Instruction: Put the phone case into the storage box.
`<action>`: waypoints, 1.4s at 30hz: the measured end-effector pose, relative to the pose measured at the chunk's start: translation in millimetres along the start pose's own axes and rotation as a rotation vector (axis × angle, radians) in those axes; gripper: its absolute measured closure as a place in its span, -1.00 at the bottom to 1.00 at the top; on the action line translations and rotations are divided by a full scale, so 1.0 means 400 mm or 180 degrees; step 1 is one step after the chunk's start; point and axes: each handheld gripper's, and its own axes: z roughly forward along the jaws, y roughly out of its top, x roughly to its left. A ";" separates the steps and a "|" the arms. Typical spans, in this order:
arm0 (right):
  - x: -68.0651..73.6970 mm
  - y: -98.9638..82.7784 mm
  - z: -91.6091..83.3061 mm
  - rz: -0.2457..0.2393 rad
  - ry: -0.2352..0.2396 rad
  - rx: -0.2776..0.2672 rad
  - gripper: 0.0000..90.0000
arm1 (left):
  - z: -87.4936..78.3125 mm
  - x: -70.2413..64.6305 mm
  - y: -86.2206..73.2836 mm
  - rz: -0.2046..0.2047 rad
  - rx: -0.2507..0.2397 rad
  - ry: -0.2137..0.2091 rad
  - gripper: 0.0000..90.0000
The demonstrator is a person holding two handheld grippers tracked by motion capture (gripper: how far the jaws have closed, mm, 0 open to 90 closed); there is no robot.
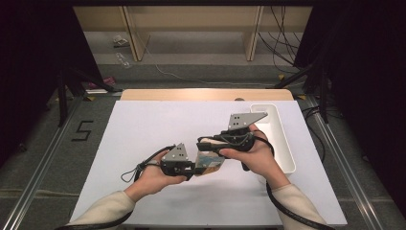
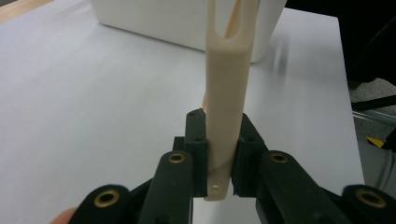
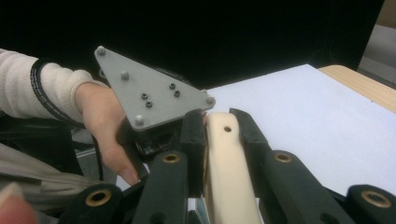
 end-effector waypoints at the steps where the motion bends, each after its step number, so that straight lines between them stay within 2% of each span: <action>1: 0.000 0.000 0.000 -0.0002 0.0002 0.0002 0.71 | 0.000 0.000 0.000 0.0002 0.0000 -0.0001 0.76; 5: -0.002 -0.001 0.001 -0.0019 -0.0015 0.0006 0.64 | 0.000 0.000 0.000 0.0020 0.0013 0.0017 0.76; 15: -0.006 -0.003 0.002 -0.0040 -0.0110 -0.0029 0.29 | -0.002 -0.001 0.001 0.0047 0.0015 0.0059 0.76; 21: -0.009 -0.006 0.003 -0.0041 -0.0194 -0.0108 -0.02 | -0.004 -0.002 0.003 0.0060 0.0012 0.0079 0.76; 27: -0.010 -0.006 0.002 0.0010 -0.0269 -0.0270 -0.27 | -0.005 -0.003 0.004 0.0054 -0.0002 0.0101 0.76; 31: -0.012 -0.003 -0.001 0.0054 -0.0242 -0.0398 -0.34 | -0.007 -0.002 0.004 0.0048 -0.0003 0.0120 0.76; 42: -0.018 -0.002 -0.015 0.0074 -0.0465 -0.0494 -0.53 | -0.011 0.005 0.004 -0.0018 -0.0023 0.0201 0.76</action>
